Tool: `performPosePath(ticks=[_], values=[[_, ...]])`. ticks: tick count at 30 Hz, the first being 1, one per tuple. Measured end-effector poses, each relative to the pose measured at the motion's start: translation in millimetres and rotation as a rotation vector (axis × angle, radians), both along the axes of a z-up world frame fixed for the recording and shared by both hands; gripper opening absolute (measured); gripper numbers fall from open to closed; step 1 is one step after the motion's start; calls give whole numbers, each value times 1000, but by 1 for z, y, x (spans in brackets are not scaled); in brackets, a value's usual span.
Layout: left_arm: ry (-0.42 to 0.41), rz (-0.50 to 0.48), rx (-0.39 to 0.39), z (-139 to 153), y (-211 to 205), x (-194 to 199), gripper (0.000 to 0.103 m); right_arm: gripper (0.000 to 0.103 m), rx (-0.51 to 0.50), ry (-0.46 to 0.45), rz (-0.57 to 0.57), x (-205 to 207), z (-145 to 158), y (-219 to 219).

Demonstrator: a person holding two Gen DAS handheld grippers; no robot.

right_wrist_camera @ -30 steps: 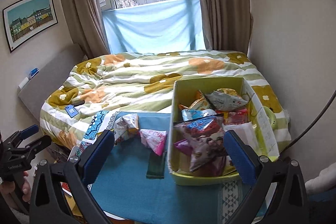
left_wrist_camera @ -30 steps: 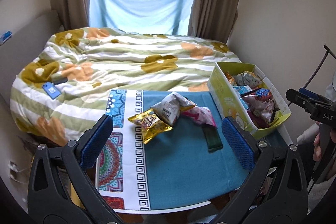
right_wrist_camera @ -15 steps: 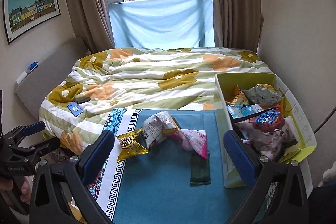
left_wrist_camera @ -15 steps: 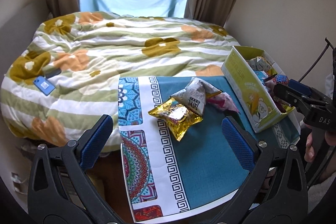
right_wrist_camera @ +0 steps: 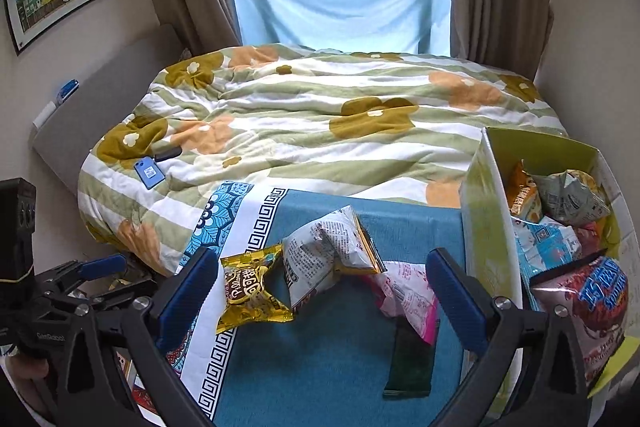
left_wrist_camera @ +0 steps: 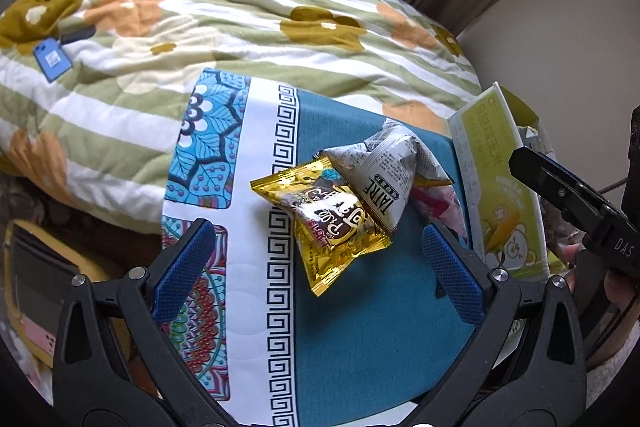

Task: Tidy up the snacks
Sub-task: 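Grasp the gold Pillows bag with the left tool while the right tool grasps the white TARE chip bag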

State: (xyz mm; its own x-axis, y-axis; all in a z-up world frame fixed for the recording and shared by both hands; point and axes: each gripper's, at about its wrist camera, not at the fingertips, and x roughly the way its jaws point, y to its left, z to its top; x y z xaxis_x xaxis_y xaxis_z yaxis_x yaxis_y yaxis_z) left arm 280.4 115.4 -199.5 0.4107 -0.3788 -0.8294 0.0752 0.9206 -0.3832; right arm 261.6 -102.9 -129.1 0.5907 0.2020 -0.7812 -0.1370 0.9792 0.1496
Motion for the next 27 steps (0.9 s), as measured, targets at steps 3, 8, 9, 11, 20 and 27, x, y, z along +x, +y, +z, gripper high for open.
performPosePath(ticks=[3, 8, 9, 11, 20, 27], values=[[58, 25, -12, -21, -15, 12, 102, 103, 21, 56, 31, 23, -17, -3], [137, 81, -21, -53, -29, 29, 102, 103, 37, 141, 93, 53, -49, -5], [151, 91, -21, -58, -30, 30, 101, 103, 42, 159, 106, 59, -55, -5], [175, 109, -17, -68, -31, 33, 98, 103, 51, 196, 129, 69, -69, -4], [224, 130, 18, -97, -45, 41, 60, 103, 55, 302, 227, 97, -114, 7], [206, 119, 56, -100, -45, 35, 58, 103, 17, 327, 295, 104, -133, 18]])
